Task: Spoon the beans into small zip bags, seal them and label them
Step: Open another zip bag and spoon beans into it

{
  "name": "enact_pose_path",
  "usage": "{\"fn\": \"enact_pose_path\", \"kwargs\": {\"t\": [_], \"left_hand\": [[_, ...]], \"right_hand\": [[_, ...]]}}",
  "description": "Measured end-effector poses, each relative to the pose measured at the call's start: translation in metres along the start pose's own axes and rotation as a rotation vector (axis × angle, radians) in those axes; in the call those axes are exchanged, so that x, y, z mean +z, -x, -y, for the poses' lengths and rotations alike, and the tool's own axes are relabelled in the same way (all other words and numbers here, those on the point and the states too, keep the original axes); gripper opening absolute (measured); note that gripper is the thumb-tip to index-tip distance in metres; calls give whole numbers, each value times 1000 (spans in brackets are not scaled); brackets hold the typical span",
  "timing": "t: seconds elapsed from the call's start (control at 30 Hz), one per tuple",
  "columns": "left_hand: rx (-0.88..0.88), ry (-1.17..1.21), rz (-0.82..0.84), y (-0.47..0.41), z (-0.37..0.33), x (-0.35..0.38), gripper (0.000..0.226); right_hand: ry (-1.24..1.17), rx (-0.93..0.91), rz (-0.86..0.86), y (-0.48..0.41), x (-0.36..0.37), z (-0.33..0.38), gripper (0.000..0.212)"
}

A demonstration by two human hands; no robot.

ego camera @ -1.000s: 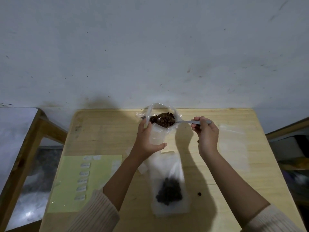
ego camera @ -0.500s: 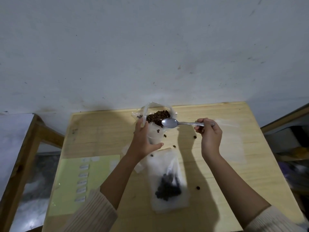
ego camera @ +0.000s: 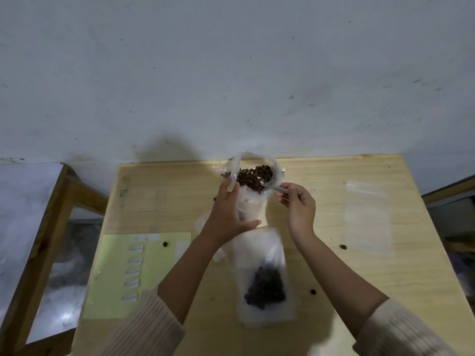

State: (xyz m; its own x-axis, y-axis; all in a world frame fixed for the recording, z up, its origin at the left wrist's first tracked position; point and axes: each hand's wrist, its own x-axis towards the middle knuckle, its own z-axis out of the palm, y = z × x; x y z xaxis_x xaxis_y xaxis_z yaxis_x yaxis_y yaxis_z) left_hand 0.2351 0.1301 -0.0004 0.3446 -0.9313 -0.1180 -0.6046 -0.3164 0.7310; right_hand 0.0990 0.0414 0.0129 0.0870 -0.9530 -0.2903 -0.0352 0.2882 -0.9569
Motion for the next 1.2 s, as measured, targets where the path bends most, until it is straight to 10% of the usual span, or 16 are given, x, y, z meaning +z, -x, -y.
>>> {"fn": "enact_pose_path", "kwargs": {"t": [0.5, 0.83, 1.2], "left_hand": [[-22, 58, -27, -3, 5, -4, 94], [34, 34, -18, -6, 4, -7, 78], [-11, 100, 18, 0, 1, -8, 101]], "right_hand": [[-363, 129, -136, -13, -12, 34, 28], [-105, -151, 77, 6, -18, 48, 28], [-134, 21, -7, -7, -6, 19, 20]]}}
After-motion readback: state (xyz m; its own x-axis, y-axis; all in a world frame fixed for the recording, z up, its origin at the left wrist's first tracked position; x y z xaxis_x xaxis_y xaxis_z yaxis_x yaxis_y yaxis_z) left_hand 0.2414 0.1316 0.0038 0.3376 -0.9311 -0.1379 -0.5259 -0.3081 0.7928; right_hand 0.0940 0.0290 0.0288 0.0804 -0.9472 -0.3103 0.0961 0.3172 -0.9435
